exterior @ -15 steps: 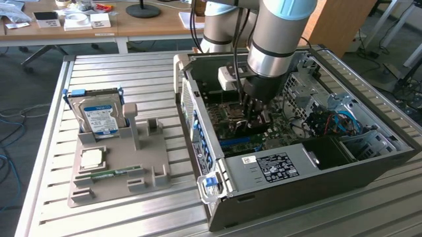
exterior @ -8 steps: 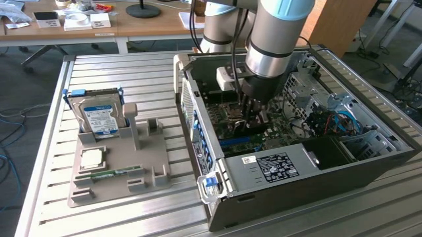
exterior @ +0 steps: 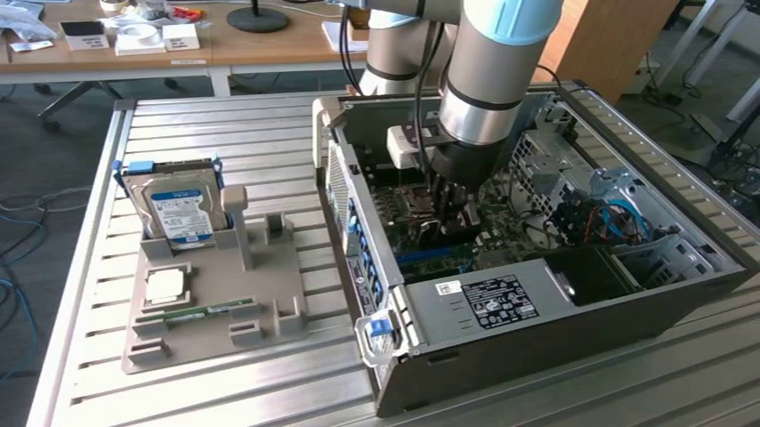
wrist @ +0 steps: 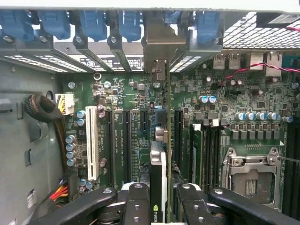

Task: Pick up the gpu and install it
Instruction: 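Insert the gpu into the slot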

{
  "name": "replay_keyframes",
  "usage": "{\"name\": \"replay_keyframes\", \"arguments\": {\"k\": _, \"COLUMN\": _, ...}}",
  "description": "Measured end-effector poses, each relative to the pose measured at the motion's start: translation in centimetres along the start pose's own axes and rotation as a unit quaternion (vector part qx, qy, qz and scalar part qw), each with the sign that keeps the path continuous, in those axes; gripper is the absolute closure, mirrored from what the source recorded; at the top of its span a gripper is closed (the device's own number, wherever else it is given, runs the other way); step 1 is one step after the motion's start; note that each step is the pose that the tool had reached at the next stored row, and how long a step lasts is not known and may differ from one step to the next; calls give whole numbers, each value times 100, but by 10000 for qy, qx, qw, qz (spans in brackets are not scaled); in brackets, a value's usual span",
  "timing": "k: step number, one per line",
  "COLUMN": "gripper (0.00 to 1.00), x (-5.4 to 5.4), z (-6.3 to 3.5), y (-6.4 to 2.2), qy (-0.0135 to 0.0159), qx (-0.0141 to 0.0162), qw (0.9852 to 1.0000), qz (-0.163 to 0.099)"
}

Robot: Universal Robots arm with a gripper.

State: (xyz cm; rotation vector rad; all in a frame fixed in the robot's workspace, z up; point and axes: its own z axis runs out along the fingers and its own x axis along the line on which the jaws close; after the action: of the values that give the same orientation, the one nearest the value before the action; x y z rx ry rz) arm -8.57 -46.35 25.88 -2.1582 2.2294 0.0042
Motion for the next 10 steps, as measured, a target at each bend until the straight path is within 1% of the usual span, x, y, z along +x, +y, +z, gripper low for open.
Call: {"name": "replay_keyframes", "arguments": {"k": 10, "gripper": 73, "x": -1, "z": 6, "y": 3, "qy": 0, "qx": 0, "qw": 10000, "qz": 0}}
